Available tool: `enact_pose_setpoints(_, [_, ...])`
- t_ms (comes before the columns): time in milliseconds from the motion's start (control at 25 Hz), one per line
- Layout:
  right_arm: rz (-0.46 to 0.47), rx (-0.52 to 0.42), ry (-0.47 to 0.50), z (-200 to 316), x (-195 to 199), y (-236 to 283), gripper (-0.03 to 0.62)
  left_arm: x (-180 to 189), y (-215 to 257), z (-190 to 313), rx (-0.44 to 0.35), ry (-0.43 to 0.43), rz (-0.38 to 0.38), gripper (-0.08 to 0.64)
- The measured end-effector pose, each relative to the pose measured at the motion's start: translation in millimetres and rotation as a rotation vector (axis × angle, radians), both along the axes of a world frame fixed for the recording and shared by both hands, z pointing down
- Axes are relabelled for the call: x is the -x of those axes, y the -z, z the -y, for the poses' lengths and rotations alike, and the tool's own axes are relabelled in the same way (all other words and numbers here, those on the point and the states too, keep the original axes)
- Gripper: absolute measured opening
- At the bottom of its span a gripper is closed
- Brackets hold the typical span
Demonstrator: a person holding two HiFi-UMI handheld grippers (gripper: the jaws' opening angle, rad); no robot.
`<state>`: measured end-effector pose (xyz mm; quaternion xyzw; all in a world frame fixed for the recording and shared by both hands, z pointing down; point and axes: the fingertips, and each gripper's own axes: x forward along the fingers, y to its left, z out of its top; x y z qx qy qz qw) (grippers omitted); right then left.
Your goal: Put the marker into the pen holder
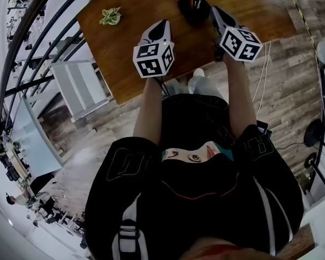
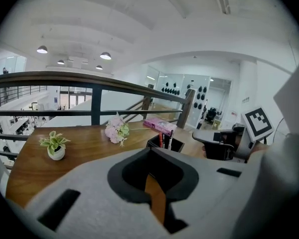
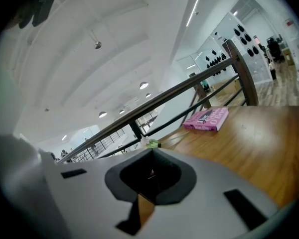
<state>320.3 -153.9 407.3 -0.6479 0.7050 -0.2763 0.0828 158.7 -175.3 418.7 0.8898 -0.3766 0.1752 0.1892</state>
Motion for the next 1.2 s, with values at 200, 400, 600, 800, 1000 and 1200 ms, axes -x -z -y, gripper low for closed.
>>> enact_pose_setpoints(200, [0.026, -0.089, -0.013, -18, 5, 20, 0.003, -6, 15, -5, -0.035, -0.048, -0.039, 0.009])
enact_pose_setpoints(400, [-0.061, -0.099, -0.003, -25, 23, 47, 0.003, 4, 46, -4, -0.115, -0.066, -0.062, 0.009])
enact_pose_setpoints(600, [-0.107, -0.098, -0.023, -26, 41, 72, 0.003, 23, 90, -1, -0.208, -0.068, -0.099, 0.009])
enact_pose_setpoints(800, [-0.158, -0.135, -0.053, -32, 59, 107, 0.003, 59, 123, 7, -0.276, -0.015, -0.127, 0.009])
enact_pose_setpoints(1000, [-0.208, -0.161, -0.081, -37, 73, 131, 0.003, 85, 144, 19, -0.297, 0.037, -0.183, 0.009])
enact_pose_setpoints(1200, [-0.267, -0.196, -0.121, -41, 82, 158, 0.003, 107, 168, 25, -0.307, 0.095, -0.260, 0.009])
